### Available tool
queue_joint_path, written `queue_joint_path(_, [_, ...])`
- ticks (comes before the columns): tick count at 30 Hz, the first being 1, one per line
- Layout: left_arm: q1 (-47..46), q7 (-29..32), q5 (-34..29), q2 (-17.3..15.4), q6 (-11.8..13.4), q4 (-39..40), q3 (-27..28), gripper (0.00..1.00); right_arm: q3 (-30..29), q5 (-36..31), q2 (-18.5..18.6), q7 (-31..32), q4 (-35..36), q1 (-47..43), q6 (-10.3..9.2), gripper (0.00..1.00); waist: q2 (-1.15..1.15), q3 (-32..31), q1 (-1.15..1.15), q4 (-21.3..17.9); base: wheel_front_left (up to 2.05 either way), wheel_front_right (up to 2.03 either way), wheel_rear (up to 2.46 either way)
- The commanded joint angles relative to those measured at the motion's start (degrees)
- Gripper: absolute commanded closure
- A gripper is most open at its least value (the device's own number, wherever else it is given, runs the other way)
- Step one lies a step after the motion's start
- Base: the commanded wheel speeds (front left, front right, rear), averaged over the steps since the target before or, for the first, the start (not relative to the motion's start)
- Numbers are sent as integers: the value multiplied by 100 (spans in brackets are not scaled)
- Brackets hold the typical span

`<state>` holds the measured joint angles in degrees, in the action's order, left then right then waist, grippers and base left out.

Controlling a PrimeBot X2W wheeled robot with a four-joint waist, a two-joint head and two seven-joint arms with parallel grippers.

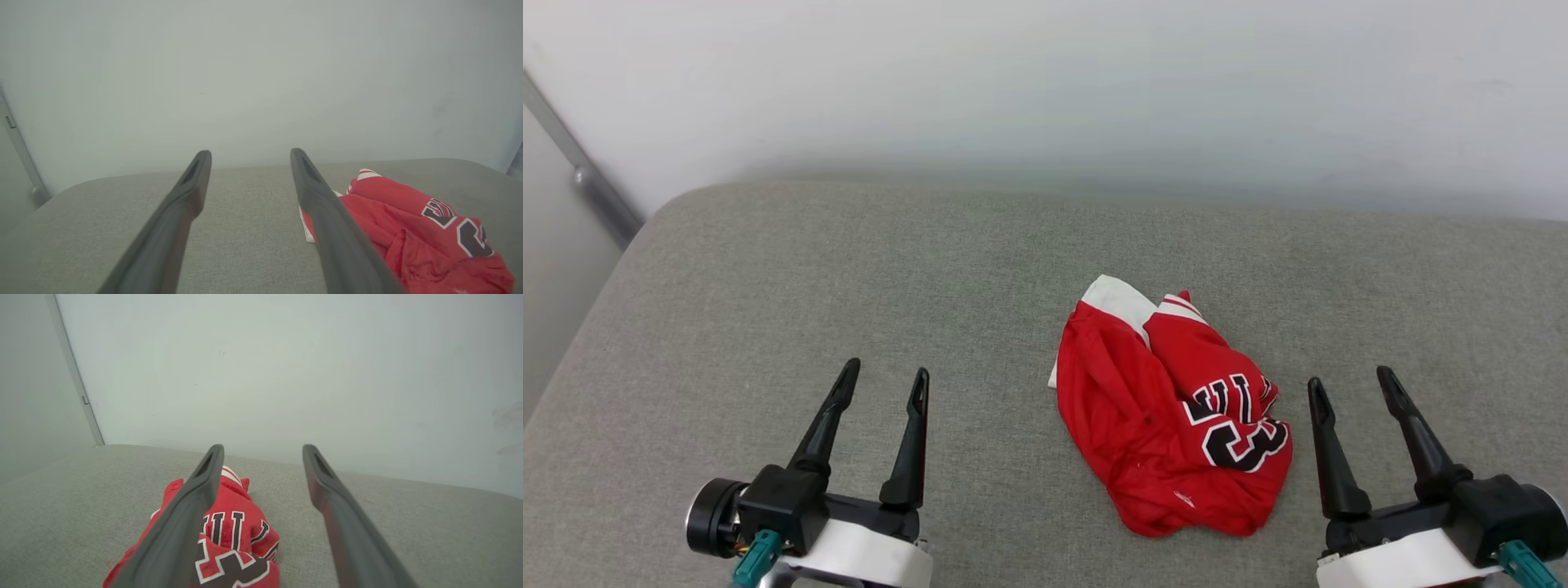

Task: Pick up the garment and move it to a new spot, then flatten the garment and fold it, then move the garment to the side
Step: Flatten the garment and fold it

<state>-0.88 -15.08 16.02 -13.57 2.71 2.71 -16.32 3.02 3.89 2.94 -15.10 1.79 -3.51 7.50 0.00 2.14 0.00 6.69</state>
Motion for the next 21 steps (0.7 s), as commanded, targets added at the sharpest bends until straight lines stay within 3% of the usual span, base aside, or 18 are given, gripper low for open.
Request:
queue_joint_path(1, [46, -13, -79, 83, -81, -3, 90, 0, 15, -62, 20, -10, 11, 3, -2, 0, 0, 8, 0, 13, 0, 0, 0])
queue_joint_path(5, [19, -13, -225, 305, -278, -52, 295, 0, 234, -41, 376, 128, -22, 182, -2, 0, 0, 31, 0, 48, 0, 0, 0])
queue_joint_path(10, [22, -13, -351, 517, -472, -88, 458, 0, 852, 293, 918, 970, 127, 477, -1, 0, 0, 84, 0, 99, 0, 0, 0])
queue_joint_path(17, [-69, -13, -503, 782, -728, -302, 570, 0, 2428, 1662, 2045, 3827, 561, 1383, -2, 0, 0, 309, 0, 244, 0, 0, 0])
queue_joint_path(21, [-226, -13, -591, 859, -822, -440, 528, 0, 2980, 2261, 2348, 5042, 683, 1920, -2, 0, 0, 490, 0, 439, 0, 0, 0])
